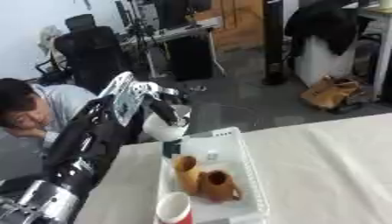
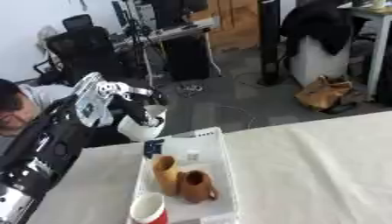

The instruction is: Pick up objects on the table and place them in the box.

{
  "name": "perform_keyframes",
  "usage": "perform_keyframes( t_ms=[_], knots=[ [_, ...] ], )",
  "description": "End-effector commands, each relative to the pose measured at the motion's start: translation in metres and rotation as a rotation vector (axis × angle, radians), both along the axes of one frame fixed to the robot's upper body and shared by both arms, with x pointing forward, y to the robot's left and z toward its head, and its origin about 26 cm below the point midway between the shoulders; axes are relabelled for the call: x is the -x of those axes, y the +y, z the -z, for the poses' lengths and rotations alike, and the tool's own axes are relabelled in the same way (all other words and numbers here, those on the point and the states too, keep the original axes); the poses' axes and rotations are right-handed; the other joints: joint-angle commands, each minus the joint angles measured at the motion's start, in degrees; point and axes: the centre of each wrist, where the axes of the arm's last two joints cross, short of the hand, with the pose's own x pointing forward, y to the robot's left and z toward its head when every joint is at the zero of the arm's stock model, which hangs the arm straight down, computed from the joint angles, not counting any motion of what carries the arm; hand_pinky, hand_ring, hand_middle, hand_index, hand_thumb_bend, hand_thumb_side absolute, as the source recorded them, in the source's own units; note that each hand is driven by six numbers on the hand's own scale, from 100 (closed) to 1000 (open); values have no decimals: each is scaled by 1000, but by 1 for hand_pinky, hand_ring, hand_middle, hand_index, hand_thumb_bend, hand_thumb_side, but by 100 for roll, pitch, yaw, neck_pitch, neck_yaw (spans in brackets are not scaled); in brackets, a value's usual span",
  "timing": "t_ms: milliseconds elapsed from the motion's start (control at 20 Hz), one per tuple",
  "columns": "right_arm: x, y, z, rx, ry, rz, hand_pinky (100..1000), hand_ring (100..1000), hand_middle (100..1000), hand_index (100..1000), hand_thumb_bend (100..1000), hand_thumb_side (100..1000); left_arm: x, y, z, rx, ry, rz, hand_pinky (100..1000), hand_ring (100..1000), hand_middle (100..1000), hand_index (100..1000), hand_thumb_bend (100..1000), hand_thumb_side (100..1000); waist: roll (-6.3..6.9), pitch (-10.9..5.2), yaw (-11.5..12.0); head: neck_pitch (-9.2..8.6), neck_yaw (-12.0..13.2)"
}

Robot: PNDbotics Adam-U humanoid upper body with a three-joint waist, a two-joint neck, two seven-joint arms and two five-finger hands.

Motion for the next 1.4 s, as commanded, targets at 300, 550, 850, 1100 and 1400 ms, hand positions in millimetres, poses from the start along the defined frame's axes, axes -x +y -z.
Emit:
perform_keyframes(
  t_ms=[300,550,850,1100,1400],
  knots=[
    [1,0,-11,28,-24,-13,752,788,625,565,100,1000,3,-13,-16,-12,-35,30,784,903,903,1000,100,412,-64,-97,-42,-40,46],
    [1,1,-11,29,-26,-16,752,788,625,564,100,1000,3,-20,-10,-21,-26,40,788,907,904,1000,100,429,-68,-92,-77,-49,63],
    [0,1,-12,29,-30,-22,752,788,625,564,100,1000,2,-25,-7,-30,-19,50,807,925,915,1000,100,491,-65,-73,-102,-58,71],
    [0,2,-13,30,-34,-27,752,787,625,563,100,1000,2,-29,-6,-37,-14,68,841,960,947,1000,159,645,-68,-60,-111,-47,87],
    [0,2,-13,29,-35,-29,752,787,625,563,100,1000,2,-32,-5,-37,-17,77,941,1000,990,1000,201,759,-70,-49,-117,-48,82]
  ],
)
